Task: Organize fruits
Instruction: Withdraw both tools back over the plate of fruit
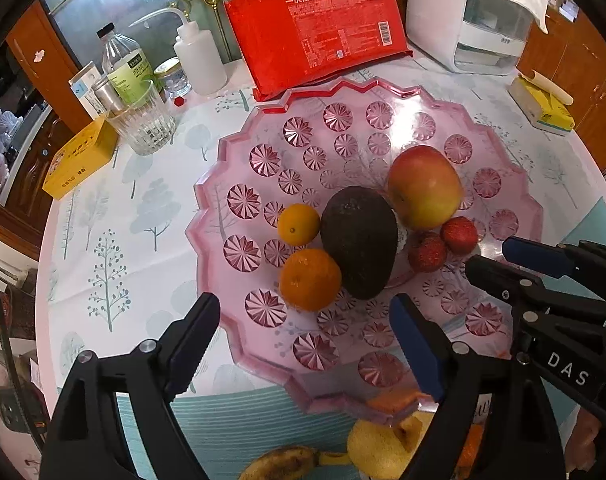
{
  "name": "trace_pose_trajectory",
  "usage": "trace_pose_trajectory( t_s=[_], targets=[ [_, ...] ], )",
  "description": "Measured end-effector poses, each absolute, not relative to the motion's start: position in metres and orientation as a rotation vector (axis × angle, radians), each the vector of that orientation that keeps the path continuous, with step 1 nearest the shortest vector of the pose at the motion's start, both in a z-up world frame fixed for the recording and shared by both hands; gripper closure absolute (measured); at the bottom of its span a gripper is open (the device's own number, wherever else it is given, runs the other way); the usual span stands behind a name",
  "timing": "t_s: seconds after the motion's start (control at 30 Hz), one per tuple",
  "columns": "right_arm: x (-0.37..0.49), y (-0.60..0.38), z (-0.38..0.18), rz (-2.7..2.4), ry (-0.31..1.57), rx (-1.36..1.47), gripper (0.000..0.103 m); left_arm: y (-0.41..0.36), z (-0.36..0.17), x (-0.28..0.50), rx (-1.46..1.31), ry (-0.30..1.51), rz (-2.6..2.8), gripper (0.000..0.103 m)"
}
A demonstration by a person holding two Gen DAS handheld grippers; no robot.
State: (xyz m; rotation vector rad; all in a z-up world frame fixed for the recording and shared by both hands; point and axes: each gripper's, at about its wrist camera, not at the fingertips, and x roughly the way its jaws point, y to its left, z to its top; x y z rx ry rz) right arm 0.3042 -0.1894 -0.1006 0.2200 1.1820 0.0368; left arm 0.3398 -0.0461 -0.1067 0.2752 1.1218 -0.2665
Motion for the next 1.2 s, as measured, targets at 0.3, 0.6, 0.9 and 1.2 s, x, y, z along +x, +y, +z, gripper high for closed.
trace_pose_trajectory(
  t_s=[0.3, 0.6, 0.9, 1.2],
  targets=[
    [0.285, -0.186, -0.084, 0.058, 1.158, 0.215, 0.061, -0.039, -0.090, 0.316, 0.258, 1.108, -0.254, 0.017],
    [0.254, -0.188, -0.056, 0.086, 1.109, 0.219, 0.061, -0.036, -0.073, 0.279, 0.251, 1.090, -0.224, 0.017],
    [0.217, -0.193, -0.027, 0.115, 1.051, 0.213, 0.061, -0.030, -0.042, 0.243, 0.215, 1.035, -0.183, 0.017],
    [0.178, -0.196, -0.006, 0.150, 1.014, 0.186, 0.061, -0.030, -0.016, 0.202, 0.180, 0.980, -0.163, 0.017]
  ],
)
